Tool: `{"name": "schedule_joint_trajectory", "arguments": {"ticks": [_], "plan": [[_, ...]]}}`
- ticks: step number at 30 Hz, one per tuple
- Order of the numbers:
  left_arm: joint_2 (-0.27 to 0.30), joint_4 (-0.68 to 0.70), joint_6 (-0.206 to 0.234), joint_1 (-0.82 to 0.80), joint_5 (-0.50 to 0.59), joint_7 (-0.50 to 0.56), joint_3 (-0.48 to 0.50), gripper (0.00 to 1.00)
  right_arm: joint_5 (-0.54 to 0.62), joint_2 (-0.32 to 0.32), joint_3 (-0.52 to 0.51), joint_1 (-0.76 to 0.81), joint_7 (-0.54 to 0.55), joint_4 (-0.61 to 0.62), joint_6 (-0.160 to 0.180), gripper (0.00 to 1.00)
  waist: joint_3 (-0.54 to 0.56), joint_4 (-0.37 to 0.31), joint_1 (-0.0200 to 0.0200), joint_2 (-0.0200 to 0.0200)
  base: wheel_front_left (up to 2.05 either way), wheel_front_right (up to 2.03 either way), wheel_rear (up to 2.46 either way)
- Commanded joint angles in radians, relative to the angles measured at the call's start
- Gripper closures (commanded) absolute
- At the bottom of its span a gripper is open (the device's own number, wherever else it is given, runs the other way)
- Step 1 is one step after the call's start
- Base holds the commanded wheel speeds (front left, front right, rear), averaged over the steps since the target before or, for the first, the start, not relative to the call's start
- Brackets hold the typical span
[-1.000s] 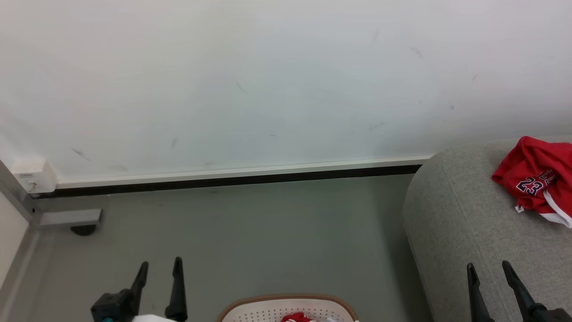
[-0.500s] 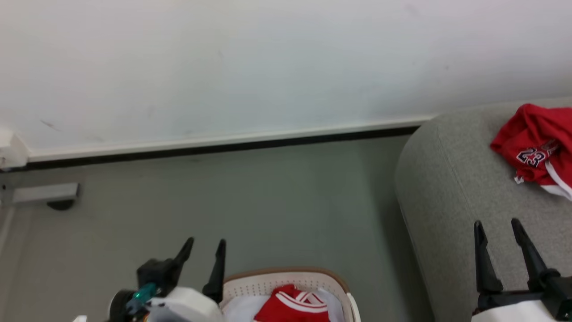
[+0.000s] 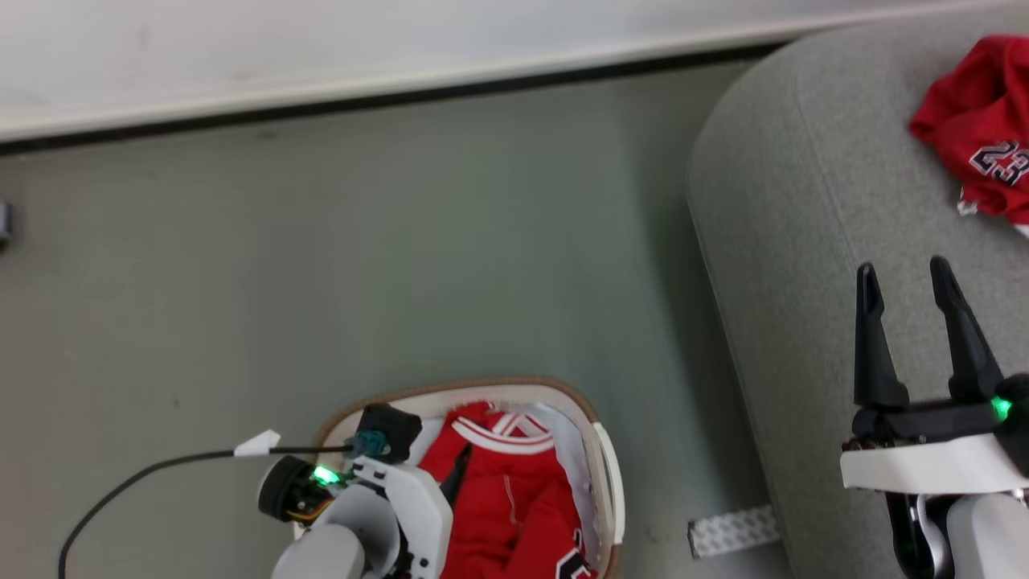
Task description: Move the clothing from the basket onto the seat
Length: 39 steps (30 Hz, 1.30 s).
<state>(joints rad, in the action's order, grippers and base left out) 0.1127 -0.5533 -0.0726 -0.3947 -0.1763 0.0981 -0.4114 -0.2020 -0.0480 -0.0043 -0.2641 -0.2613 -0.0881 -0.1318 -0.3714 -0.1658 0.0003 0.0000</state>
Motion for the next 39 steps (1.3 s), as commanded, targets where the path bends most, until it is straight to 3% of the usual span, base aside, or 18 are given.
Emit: {"name": "schedule_joint_trajectory", "arguments": {"ticks": [1,13,27,28,29,39], "plan": [[0.013,-0.015,0.000,-0.023,0.019,0.010,-0.003,0.00,-0.015,-0.001,0.005,-0.026,-0.002,0.010,0.002,0.00,-0.103,-0.050,-0.0003,0.0000,0.00,0.00,0.00],[0.052,-0.238,0.013,-0.177,0.035,0.107,-0.016,0.00,-0.068,0.000,0.020,-0.178,-0.002,0.068,0.002,0.00,-0.384,-0.150,-0.0003,0.0000,0.00,0.00,0.00],[0.081,-0.401,0.012,-0.325,0.070,0.061,-0.047,0.00,-0.057,0.000,0.011,-0.254,-0.002,0.123,0.002,0.00,-0.570,-0.181,-0.0003,0.0000,0.00,0.00,0.00],[0.076,-0.411,0.013,-0.333,0.069,0.054,-0.050,0.76,-0.056,-0.001,0.011,-0.254,-0.002,0.121,0.002,0.00,-0.571,-0.180,-0.0003,0.0000,0.00,0.00,0.00],[0.071,-0.422,0.012,-0.340,0.072,0.051,-0.054,1.00,-0.054,-0.001,0.010,-0.252,-0.002,0.117,0.002,0.00,-0.569,-0.176,-0.0003,0.0000,0.00,0.00,0.00],[0.008,-0.473,-0.003,-0.316,0.030,-0.048,-0.066,1.00,-0.033,-0.001,-0.017,-0.198,-0.002,0.057,0.002,0.00,-0.396,-0.125,-0.0003,0.0000,0.00,0.00,0.00]]}}
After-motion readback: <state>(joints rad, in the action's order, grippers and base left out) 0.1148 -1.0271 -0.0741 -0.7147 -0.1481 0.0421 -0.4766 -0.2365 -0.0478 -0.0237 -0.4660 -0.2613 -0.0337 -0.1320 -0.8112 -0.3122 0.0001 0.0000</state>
